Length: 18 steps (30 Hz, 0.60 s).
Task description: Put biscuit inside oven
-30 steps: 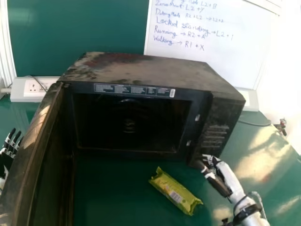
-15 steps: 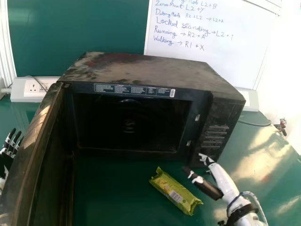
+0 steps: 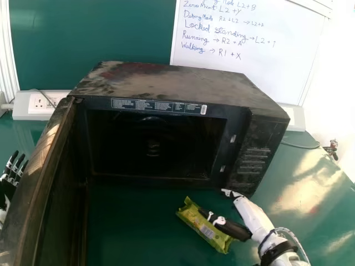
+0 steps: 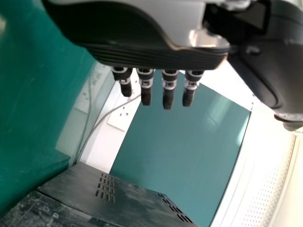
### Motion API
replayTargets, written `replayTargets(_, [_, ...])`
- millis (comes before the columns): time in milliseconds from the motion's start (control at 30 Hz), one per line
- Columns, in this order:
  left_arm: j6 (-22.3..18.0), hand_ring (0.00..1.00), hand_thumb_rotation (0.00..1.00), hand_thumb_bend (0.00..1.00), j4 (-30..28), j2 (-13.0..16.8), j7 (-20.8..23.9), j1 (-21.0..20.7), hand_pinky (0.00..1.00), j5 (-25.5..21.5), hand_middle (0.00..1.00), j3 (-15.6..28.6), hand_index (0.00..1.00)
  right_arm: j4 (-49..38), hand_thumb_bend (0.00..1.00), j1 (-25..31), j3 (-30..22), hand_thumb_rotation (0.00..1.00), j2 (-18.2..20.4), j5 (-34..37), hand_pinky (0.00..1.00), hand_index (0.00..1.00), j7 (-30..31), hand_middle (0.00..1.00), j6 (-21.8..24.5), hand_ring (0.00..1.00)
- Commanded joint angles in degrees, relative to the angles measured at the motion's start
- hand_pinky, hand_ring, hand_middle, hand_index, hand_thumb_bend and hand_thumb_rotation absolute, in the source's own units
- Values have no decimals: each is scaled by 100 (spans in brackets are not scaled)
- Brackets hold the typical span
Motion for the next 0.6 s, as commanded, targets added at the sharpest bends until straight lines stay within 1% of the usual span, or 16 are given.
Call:
replayTargets(0, [-18, 74, 0, 12, 105, -148, 25, 95, 72, -10, 80, -28, 90, -108, 100, 43, 96, 32, -87, -165, 80, 94, 88, 93, 7, 90])
replayTargets(100, [-15, 74, 0, 13, 142, -140, 0, 78, 73, -31, 80, -17, 90, -206, 100, 50, 165, 30, -85, -346, 82, 94, 175, 93, 83, 91])
replayTargets(200, [-16, 74, 0, 13, 178, -127, -23, 59, 72, -44, 80, -9, 90, -314, 100, 42, 252, 30, -94, -540, 85, 95, 333, 95, 203, 92])
replayTargets(333, [-5, 74, 0, 13, 164, -133, -38, 62, 71, -67, 80, -7, 90, -409, 100, 1, 369, 30, -120, -820, 86, 95, 565, 95, 318, 94])
replayTargets(500, [3, 74, 0, 13, 92, -147, 22, 92, 72, -28, 80, -28, 90, -527, 100, -84, 497, 24, -135, -1187, 87, 96, 953, 97, 568, 96])
replayTargets(567, [-12, 73, 0, 12, 98, -146, 2, 93, 70, -29, 80, -28, 90, -562, 100, -122, 563, 23, -162, -1377, 87, 96, 1127, 97, 647, 96])
